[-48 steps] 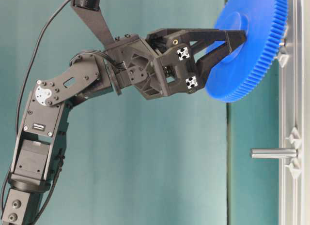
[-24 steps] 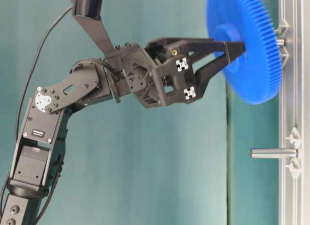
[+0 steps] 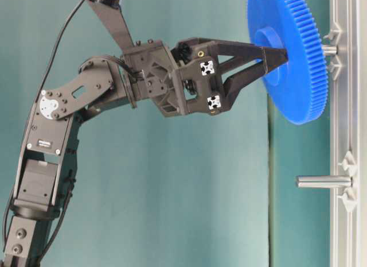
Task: Insert the large gear onto the shaft.
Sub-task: 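Lower the gear down onto the shaft with the left gripper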
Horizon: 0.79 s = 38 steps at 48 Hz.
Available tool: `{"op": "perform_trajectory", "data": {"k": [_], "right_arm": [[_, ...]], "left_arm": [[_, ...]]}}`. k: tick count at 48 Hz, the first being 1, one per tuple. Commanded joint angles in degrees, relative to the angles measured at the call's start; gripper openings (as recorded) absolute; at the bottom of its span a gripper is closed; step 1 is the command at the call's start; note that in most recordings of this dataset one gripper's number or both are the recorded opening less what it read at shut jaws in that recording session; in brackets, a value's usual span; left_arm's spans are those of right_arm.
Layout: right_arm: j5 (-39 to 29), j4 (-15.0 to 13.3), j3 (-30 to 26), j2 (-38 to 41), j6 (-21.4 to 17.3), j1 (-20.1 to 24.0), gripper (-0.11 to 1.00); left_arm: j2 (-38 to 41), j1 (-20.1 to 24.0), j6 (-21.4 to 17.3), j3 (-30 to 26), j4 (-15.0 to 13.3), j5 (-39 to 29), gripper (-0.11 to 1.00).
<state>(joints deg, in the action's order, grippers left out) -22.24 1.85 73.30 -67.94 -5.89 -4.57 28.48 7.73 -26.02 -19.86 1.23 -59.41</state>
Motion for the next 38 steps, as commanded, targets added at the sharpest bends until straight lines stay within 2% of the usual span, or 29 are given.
{"op": "perform_trajectory", "data": {"k": [1,38], "right_arm": [[0.26,0.00,-1.05,0.44,-0.44,-0.09,0.10],[0.44,-0.09,-0.70,0.44,-0.35,-0.09,0.10]], "left_arm": [[-0.79,0.44,-0.09,-1.49,0.09,-0.18,0.84],[0.00,-0.35,0.18,-3.69,0.26,-0.62,0.84]]}}
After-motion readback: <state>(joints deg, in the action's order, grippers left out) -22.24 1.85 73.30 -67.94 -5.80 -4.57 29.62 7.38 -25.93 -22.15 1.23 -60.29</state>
